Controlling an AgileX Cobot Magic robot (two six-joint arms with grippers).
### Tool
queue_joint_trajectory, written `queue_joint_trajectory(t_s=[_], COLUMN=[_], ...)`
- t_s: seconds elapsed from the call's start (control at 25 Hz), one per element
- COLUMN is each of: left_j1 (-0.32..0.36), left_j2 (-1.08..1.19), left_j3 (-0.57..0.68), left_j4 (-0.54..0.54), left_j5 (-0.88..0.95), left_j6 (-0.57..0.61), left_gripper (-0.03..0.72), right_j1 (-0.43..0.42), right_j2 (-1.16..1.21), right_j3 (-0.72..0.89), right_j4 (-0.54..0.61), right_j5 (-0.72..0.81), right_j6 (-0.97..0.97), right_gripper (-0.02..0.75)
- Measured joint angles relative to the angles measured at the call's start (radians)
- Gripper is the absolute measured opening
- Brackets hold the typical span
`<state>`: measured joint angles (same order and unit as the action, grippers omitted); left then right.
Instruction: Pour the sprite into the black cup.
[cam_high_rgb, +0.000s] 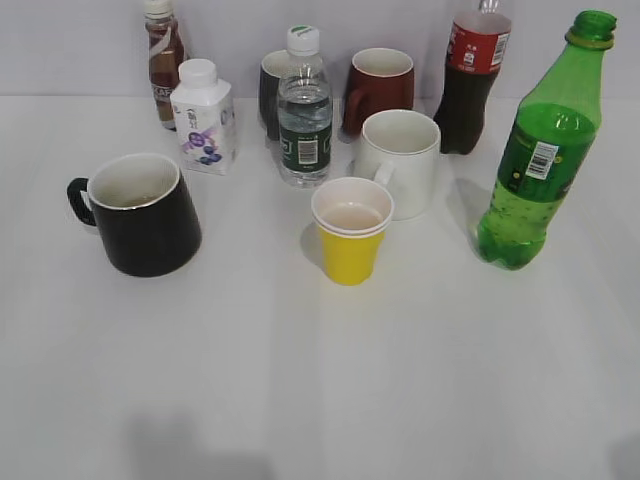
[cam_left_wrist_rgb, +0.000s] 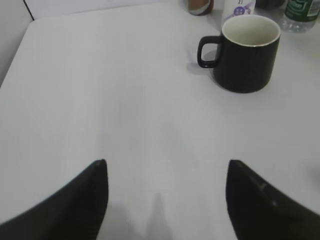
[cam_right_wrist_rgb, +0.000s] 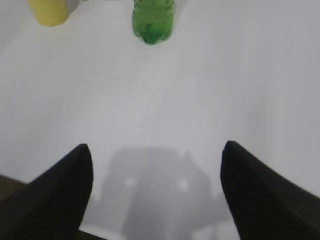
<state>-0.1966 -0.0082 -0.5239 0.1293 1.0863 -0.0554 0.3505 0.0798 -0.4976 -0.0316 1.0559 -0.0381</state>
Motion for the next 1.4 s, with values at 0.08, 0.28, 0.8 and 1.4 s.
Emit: queue_joint_trajectory(t_s=[0.08, 0.28, 0.8, 1.4], left_j1=[0.0, 0.0, 0.151, 0.156], left_j2=[0.0, 0.0, 0.0, 0.0], left_j3=[0.005, 0.005, 0.005, 0.005], left_j4=[0.0, 0.0, 0.004, 0.011], left_j5=[-0.013, -0.019, -0.02, -0.02], left_j6=[0.0, 0.0, 0.0, 0.0], left_gripper=[0.559, 0.539, 0.44, 0.354], right_j1=[0.0, 0.0, -0.269, -0.277], right_j2=[0.0, 0.0, -0.009, -0.085], right_j3=[0.0, 0.0, 0.0, 0.0], right_j4=[-0.001, -0.002, -0.002, 0.001], right_j5=[-0.005, -0.013, -0.016, -0.016], right_j6=[0.0, 0.001, 0.001, 0.002], right_gripper=[0.596, 0.596, 0.595, 0.595])
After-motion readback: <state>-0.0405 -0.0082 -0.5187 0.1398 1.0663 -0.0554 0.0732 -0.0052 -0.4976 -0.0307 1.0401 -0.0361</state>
